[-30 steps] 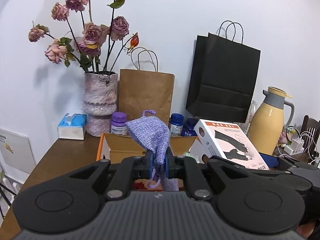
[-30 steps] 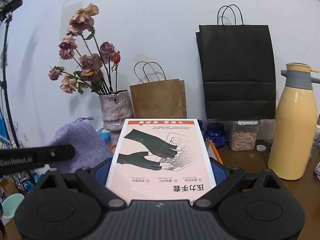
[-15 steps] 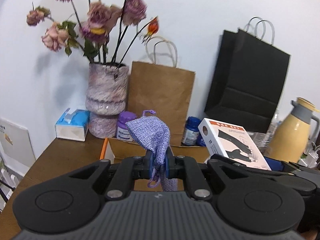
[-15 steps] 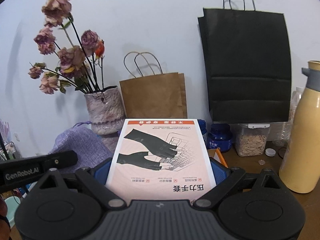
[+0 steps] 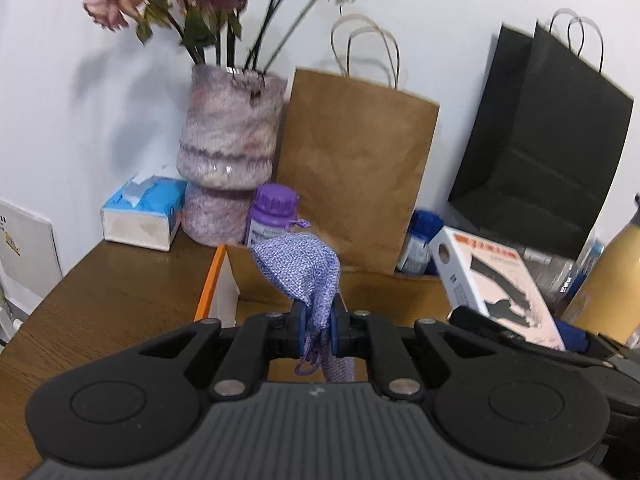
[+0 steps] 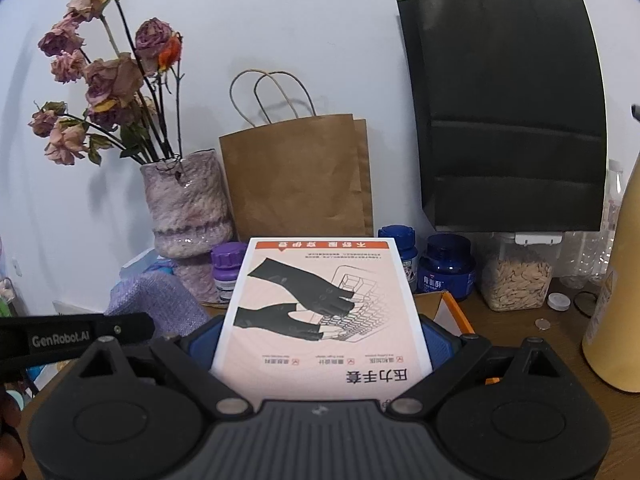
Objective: Flip cup upright
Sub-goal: 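Carry the purple pouch and glove box to the cardboard box and release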
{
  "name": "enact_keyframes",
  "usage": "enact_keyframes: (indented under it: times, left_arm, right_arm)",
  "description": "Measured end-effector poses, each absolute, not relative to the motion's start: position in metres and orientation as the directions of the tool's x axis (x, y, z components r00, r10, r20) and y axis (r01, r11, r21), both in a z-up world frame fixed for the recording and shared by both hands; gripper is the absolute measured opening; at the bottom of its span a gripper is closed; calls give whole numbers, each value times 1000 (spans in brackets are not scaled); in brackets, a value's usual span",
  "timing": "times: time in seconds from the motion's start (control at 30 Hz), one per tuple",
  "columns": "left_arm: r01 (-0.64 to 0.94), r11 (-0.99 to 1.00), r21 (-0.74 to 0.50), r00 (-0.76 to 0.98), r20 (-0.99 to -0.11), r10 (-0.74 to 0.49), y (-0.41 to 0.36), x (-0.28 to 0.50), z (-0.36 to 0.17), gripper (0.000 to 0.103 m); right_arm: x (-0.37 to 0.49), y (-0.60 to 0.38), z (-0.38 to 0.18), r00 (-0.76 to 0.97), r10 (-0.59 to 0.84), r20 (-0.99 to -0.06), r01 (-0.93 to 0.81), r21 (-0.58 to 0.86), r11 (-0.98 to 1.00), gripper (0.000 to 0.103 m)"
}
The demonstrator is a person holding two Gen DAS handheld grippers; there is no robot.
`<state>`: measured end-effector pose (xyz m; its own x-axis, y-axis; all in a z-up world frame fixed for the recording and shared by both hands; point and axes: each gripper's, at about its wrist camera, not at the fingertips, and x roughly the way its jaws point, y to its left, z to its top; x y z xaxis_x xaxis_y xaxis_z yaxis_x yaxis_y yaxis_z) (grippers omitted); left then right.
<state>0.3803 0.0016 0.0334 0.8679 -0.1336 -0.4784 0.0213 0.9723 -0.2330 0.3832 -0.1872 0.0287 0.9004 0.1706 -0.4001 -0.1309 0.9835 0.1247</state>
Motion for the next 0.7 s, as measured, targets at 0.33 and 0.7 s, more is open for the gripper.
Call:
enact_keyframes:
  times: [0.33,0.7]
  left_arm:
    - [6,981,-194,852,-513,-106,-2,389,20,11]
    - [-34,987,-156,861,-506,-51,0,390,18,77]
  right_arm:
    - [394,-190,15,887,166,-430,-127,118,985,96]
    - [400,-189,7,874,145,-464,-112,98,989,103]
